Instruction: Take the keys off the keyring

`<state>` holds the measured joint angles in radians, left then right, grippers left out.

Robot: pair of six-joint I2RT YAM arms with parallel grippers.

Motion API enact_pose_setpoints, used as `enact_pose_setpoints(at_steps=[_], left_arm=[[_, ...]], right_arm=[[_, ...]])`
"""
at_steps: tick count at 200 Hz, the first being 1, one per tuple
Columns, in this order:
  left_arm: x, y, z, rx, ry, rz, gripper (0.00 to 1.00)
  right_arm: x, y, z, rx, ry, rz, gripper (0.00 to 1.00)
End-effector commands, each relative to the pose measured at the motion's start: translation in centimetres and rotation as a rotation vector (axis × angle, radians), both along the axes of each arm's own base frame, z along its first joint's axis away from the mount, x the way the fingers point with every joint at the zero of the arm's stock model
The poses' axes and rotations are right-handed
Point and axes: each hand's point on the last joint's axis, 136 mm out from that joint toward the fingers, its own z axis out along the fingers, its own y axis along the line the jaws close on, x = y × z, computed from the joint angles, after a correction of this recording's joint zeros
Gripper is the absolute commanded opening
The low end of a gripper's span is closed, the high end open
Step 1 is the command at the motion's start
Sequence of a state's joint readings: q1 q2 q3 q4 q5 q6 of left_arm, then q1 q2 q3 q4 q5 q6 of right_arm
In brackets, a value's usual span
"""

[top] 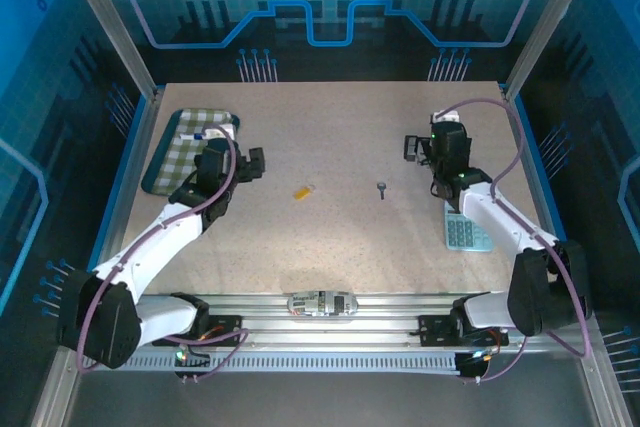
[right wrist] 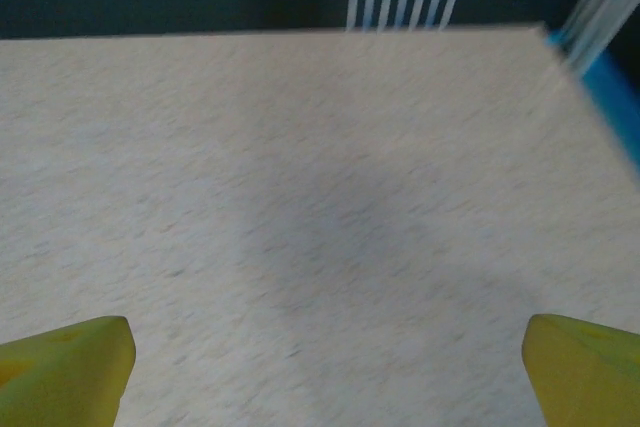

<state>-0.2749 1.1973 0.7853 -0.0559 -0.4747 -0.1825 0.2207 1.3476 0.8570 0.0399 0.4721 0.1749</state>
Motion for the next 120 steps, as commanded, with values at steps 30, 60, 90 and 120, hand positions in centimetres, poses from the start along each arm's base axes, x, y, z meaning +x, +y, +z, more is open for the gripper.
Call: enact_pose_setpoints(at_steps=[30, 60, 90, 120], left_arm=[[-0.4, 6.0, -5.8, 0.092, -0.048, 0.135, 0.99], [1.1, 4.4, -6.9, 0.139, -0.194, 0.018, 1.00], [-0.3, 3.3, -8.6, 0.109, -0.327, -0.074, 1.00], [1.7, 4.4, -9.1, 0.105, -0.241, -0.009, 0.99]], right_arm=[[-0.7, -2.9, -5.2, -0.164, -0.081, -0.045, 1.00], [-1.2, -1.2, -7.2, -0.143, -0.186, 0.076, 1.00], [-3.0, -0.3, -7.9, 0.020, -0.310, 0.267, 1.00], [-1.3, -0.3, -9.2, 0.050, -0.149, 0.273, 1.00]])
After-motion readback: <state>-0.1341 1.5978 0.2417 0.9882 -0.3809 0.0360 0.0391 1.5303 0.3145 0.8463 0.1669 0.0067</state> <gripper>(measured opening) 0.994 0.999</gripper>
